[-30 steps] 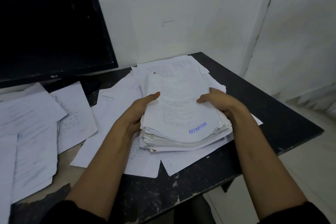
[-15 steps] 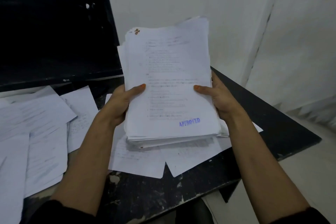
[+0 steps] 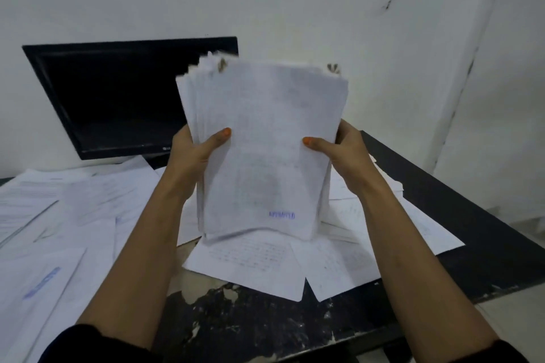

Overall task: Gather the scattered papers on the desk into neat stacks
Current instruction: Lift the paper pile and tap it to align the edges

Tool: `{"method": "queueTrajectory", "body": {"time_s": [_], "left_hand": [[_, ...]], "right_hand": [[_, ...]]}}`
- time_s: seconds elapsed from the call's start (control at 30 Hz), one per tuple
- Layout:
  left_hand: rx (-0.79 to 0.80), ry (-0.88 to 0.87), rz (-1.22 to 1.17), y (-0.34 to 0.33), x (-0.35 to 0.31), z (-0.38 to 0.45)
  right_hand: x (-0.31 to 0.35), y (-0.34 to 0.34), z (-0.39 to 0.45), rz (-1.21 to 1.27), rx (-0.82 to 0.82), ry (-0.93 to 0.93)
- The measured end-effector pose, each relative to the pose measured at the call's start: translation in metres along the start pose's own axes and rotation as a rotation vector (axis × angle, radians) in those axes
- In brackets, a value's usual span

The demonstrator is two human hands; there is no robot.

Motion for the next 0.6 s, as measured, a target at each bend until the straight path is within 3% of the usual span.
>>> {"method": "queueTrajectory", "body": {"time_s": [0.17,0.37,0.5,0.6], "left_hand": [[-0.028,-0.051,-0.03,0.012,-0.023,-0.002],[0.096,-0.058,-0.048,0.0,-0.039,-0.002],[0.062,-0.105,-0.058,0.006,-0.05,0.001],[0.124,-0.097,-0.081,0.003,-0.05,0.002]], "right_hand": [[0.01,-0.011,-0.002,0.033,-0.031,0.055],[0.03,-0.026,-0.001,0.151,0.034,0.095],[0.04,-0.025,0.002,0.189,0.005,0.129],[0.04,-0.031,0.003,0.215,0.018,0.118]]}}
Point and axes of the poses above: each hand's wrist, its own z-axis towards the middle knuckle, its own y-axis out of the back of the hand, x = y × z, the point moved 7 cm from there along z, towards the middle knuckle, and after that the axes turned 3 degrees about -x, right-handed, at the moved point
